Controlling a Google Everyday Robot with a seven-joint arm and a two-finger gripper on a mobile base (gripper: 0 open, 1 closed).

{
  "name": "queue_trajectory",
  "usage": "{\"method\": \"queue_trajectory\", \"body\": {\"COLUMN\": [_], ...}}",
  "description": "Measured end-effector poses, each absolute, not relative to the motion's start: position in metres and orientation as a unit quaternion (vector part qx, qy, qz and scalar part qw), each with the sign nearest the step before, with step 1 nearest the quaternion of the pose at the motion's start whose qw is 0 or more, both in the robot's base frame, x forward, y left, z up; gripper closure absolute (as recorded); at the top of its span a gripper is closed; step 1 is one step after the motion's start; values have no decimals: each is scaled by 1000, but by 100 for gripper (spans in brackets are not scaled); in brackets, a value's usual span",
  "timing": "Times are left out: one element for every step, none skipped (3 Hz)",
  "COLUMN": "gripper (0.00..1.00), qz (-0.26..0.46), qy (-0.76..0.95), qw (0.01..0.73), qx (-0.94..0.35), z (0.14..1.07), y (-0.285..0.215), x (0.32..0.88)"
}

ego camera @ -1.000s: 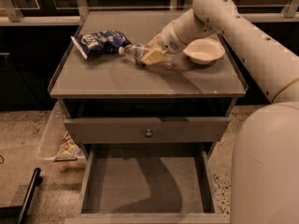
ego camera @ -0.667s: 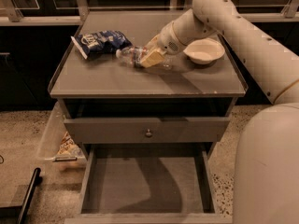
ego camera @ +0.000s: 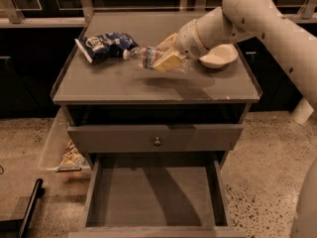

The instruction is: Place water bottle into middle drawer

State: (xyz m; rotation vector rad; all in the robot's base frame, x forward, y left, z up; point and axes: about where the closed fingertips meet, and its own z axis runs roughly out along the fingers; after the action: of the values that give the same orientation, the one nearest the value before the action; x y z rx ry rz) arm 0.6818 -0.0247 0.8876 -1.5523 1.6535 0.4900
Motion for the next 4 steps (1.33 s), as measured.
{"method": "queue_trajectory", "body": {"gripper": [100, 100, 100, 100], "qz": [189, 172, 171, 173], "qy": [637, 626, 628, 635], "qw": [418, 435, 438, 433], "qx": [-620, -624, -620, -616], "z": [903, 901, 879, 856], "y": [-31, -55, -75, -93], "x": [662, 615, 561, 511]}}
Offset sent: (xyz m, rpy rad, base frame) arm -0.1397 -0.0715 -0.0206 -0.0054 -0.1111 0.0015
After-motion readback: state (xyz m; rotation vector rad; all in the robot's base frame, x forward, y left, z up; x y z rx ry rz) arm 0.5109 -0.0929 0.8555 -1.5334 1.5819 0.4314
